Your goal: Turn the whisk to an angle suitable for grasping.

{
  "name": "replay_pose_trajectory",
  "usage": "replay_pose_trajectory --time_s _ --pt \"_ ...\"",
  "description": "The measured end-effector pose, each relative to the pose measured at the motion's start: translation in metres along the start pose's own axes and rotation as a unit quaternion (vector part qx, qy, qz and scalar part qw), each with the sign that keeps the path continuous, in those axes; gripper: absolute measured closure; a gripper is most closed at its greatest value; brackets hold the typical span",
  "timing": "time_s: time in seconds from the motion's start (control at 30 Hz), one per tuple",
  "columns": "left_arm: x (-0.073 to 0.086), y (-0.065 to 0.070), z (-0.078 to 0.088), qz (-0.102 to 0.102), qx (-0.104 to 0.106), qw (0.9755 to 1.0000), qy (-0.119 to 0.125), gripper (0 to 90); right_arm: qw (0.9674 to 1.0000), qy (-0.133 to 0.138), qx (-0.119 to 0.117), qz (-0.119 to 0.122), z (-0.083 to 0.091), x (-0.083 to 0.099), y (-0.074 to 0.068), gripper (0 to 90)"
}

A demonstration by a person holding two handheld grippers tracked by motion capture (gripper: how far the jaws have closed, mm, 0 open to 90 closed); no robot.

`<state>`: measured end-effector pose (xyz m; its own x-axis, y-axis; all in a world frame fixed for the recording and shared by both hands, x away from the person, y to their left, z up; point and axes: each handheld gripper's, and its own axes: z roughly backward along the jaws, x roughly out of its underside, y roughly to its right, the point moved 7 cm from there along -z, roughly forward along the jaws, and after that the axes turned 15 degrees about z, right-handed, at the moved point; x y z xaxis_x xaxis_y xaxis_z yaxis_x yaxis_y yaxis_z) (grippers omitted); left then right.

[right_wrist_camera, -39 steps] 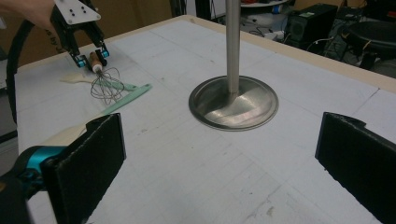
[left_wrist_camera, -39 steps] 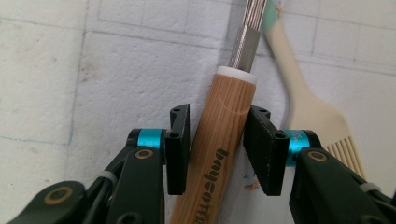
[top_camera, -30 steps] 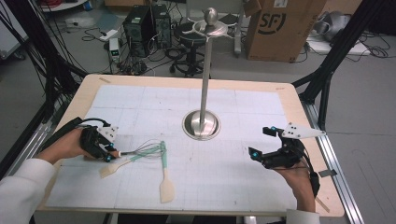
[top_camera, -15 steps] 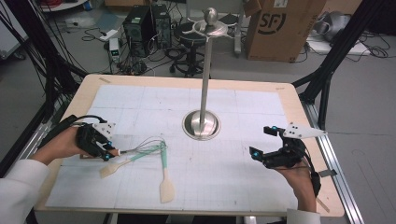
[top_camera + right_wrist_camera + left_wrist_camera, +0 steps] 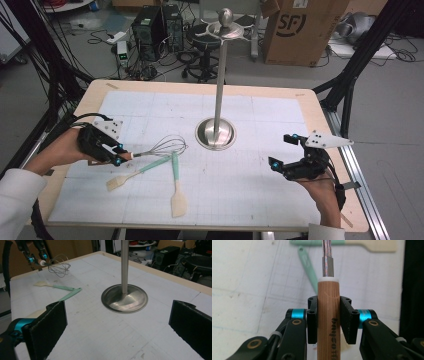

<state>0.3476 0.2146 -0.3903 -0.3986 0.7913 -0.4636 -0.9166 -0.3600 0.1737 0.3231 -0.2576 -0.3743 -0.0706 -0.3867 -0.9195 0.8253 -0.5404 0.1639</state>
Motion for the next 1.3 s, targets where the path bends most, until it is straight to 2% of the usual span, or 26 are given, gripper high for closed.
replay_pose_trajectory --time_s 0.1,0.2,0.43,0.53,0.7,1.0,1.13,1.23,1.3 --pt "-0.012 0.007 0.005 -0.005 -0.001 0.9999 0.012 70.4 1.0000 0.001 -0.004 0.002 0.001 -0.001 -0.001 0.1" --pt "-0.024 0.015 0.007 -0.005 0.007 0.9996 0.027 70.4 0.9999 -0.002 -0.007 0.008 0.002 -0.002 -0.002 0.1" --pt "-0.044 0.030 0.002 -0.016 0.016 0.9993 0.030 70.4 0.9997 -0.002 -0.015 0.018 0.005 -0.005 -0.004 0.1" --pt "-0.054 0.036 0.000 -0.020 0.025 0.9986 0.041 70.5 0.9996 -0.002 -0.020 0.021 0.006 -0.007 -0.005 0.1" --pt "-0.073 0.045 -0.005 -0.033 0.045 0.9963 0.065 70.5 0.9991 0.000 -0.028 0.030 0.009 -0.012 -0.008 0.1" --pt "-0.100 0.060 -0.021 -0.050 0.073 0.9922 0.088 70.5 0.9971 -0.006 -0.055 0.053 0.012 -0.013 -0.013 0.1" --pt "-0.113 0.065 -0.032 -0.060 0.082 0.9903 0.095 70.5 0.9968 -0.008 -0.057 0.055 0.013 -0.013 -0.013 0.1" --pt "-0.122 0.069 -0.042 -0.068 0.092 0.9879 0.105 70.5 0.9969 -0.007 -0.055 0.057 0.015 -0.014 -0.012 0.1" --pt "-0.127 0.071 -0.049 -0.078 0.093 0.9872 0.104 70.5 0.9971 -0.004 -0.050 0.057 0.017 -0.014 -0.010 0.1"
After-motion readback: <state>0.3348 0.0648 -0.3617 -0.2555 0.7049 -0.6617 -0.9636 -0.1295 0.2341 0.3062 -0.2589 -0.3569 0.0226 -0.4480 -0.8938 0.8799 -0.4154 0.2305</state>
